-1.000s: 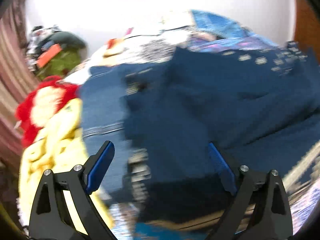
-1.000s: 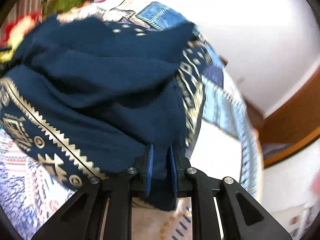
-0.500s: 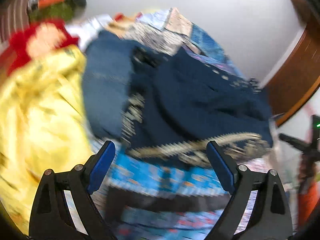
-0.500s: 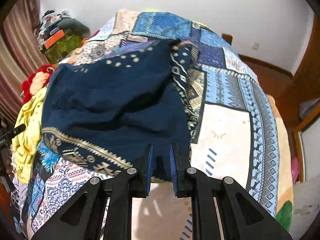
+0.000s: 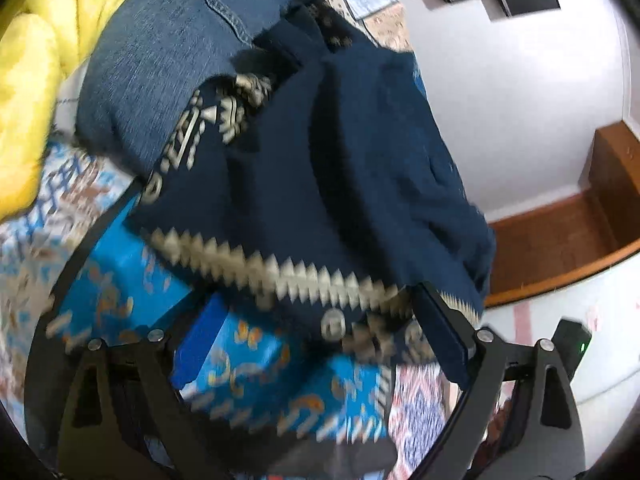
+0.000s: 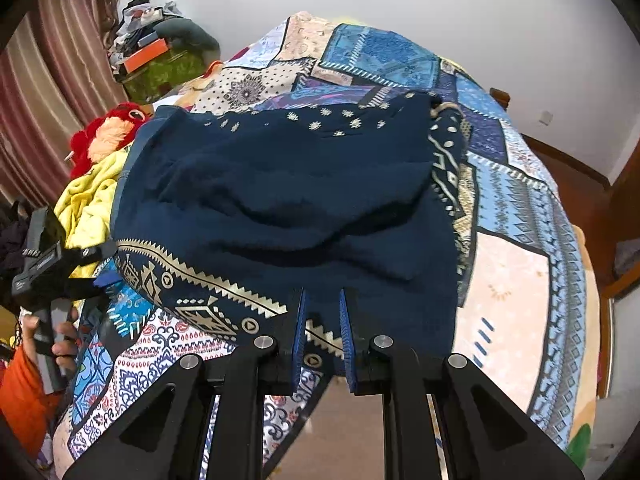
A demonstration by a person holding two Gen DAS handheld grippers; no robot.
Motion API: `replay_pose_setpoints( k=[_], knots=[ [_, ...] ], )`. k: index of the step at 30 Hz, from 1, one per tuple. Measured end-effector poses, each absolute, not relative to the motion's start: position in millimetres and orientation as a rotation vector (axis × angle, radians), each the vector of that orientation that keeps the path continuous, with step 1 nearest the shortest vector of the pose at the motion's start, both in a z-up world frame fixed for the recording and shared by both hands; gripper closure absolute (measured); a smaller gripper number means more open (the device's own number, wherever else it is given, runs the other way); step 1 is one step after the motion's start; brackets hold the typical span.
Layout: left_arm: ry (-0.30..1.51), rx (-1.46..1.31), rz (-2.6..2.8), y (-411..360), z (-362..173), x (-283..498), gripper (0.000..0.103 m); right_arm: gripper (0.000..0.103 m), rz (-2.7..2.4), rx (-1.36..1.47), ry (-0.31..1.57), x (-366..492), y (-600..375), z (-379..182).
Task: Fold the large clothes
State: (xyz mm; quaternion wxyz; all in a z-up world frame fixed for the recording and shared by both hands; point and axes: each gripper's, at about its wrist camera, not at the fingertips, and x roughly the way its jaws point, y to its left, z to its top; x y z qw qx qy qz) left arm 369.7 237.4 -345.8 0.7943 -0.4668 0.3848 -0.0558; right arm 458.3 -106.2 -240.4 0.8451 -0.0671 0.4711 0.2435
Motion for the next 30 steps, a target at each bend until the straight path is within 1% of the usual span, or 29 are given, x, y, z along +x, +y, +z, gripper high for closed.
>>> replay_pose_setpoints(
  k=[4, 7, 9, 10, 14, 17, 21, 25, 26, 27, 28, 29, 30],
  knots=[
    [0.803, -0.954, -0.084, 233, -346, 388, 0.011, 0.091, 0.516, -0.133, 1.007, 463, -100, -244],
    [0.81, -0.895, -0.051, 223, -339, 396, 0.02, 0.091, 0.51, -0.138, 1.013, 464, -97, -247],
    [0.795, -0.891, -0.051, 220, -333, 394, 0.03, 0.091, 0.507, -0.142, 1.018, 462, -94, -248],
    [0.781, -0.895, -0.063, 218, -327, 390, 0.031, 0.091, 0.51, -0.143, 1.018, 462, -94, -249],
    [0.689, -0.854, -0.129, 205, -293, 374, 0.032, 0.091, 0.517, -0.156, 1.02, 459, -91, -250],
    [0.675, -0.804, -0.138, 198, -277, 382, 0.032, 0.091, 0.518, -0.154, 1.021, 460, -90, -251],
    [0.723, -0.849, -0.08, 204, -299, 414, 0.032, 0.091, 0.532, -0.135, 1.015, 459, -90, -249],
    [0.712, -0.891, -0.02, 219, -320, 436, 0.034, 0.091, 0.532, -0.14, 1.012, 460, -92, -251],
    [0.692, -0.926, -0.009, 225, -322, 440, 0.04, 0.091, 0.532, -0.14, 1.015, 461, -92, -252],
    [0.677, -0.946, 0.006, 229, -321, 443, 0.05, 0.091, 0.53, -0.139, 1.02, 463, -92, -252],
    [0.67, -0.948, 0.011, 229, -319, 447, 0.055, 0.091, 0.529, -0.134, 1.024, 466, -92, -253],
    [0.658, -0.928, 0.021, 228, -313, 448, 0.066, 0.091, 0.531, -0.128, 1.026, 467, -92, -253],
    [0.649, -0.887, 0.03, 223, -305, 447, 0.073, 0.091, 0.537, -0.118, 1.027, 469, -90, -252]
  ],
)
